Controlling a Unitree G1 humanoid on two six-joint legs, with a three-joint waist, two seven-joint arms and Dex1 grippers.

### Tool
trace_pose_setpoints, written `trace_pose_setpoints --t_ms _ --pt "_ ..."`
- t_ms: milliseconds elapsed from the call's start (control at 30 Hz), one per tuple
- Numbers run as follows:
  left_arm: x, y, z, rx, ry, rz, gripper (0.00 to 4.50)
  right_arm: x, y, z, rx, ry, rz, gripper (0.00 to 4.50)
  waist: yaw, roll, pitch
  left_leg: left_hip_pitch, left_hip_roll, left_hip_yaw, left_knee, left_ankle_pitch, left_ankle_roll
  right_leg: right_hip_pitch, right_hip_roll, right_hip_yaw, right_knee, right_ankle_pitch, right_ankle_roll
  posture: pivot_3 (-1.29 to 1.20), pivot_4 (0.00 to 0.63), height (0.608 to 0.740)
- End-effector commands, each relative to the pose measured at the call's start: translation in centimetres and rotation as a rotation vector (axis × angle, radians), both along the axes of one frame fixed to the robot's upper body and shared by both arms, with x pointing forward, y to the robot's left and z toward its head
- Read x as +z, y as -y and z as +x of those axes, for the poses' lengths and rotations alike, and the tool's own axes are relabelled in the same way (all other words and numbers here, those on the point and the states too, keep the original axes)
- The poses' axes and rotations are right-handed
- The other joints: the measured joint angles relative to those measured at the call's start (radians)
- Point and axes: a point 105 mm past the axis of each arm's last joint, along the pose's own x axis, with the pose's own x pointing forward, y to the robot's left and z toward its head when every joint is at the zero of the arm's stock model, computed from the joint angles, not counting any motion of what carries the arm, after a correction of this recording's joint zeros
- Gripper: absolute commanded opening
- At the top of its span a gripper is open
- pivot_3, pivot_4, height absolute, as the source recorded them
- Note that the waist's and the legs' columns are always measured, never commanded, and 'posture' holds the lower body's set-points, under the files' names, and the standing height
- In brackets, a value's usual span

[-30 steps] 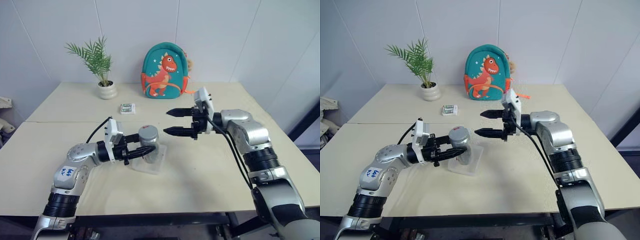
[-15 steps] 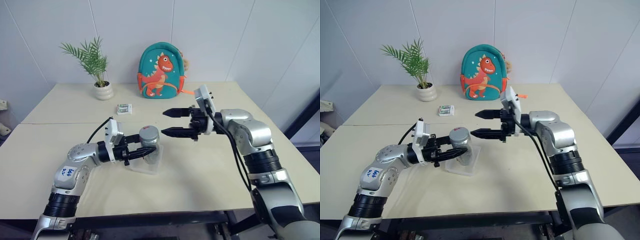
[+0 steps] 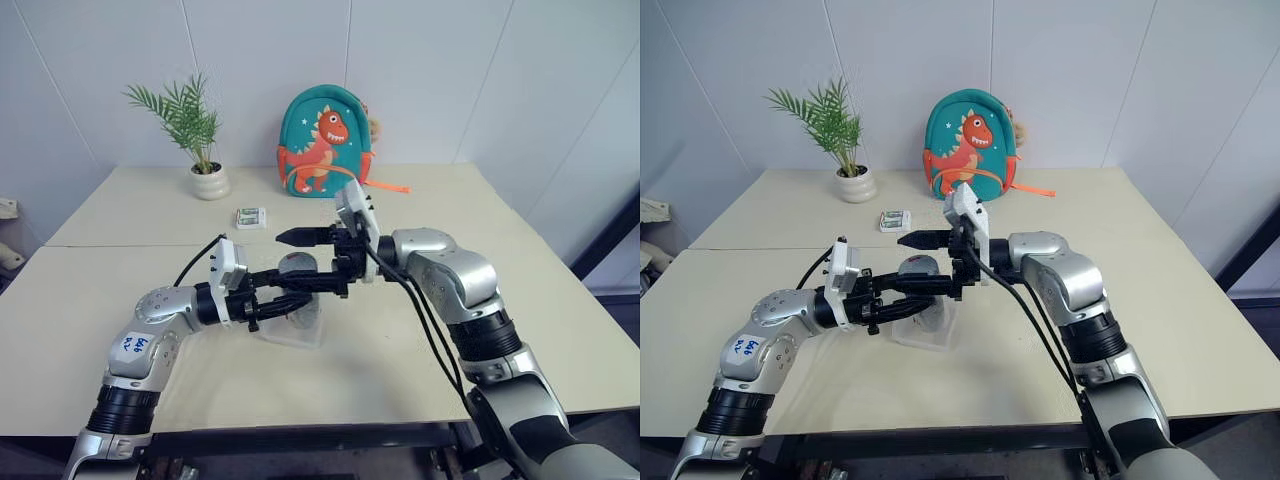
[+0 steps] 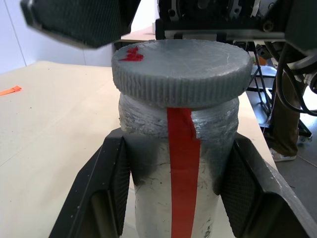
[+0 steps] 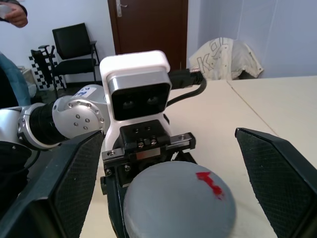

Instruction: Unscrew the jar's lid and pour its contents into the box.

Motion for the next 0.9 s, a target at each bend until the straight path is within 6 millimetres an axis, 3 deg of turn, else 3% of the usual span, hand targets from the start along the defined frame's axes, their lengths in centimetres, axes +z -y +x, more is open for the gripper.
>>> trace_pose_setpoints --t_ms 33,300,900 --pt "1.0 0.4 -0.4 -0.022 0.051 -0.008 2.22 1.2 -0.7 -0.2 0.002 0.067 0.003 4.47 0.0 0.0 0.0 0.0 0.0 0.0 0.0 0.0 0.0 0.0 0.0 0.0 0.0 0.0 0.0 0.0 0.15 0.74" --pt "1.0 0.4 -0.4 -0.023 0.05 -0.012 2.22 1.0 -0.7 1.1 -0.042 0.068 -0.008 4.47 0.0 0.0 0.0 0.0 0.0 0.0 0.0 0.0 0.0 0.0 0.0 0.0 0.0 0.0 0.0 0.0 0.15 0.74" --pt "1.1 0.3 -0.4 -0.015 0.053 -0.014 2.22 0.9 2.4 1.9 -0.07 0.056 -0.016 4.47 0.0 0.0 0.0 0.0 0.0 0.0 0.0 0.0 0.0 0.0 0.0 0.0 0.0 0.0 0.0 0.0 0.15 0.74"
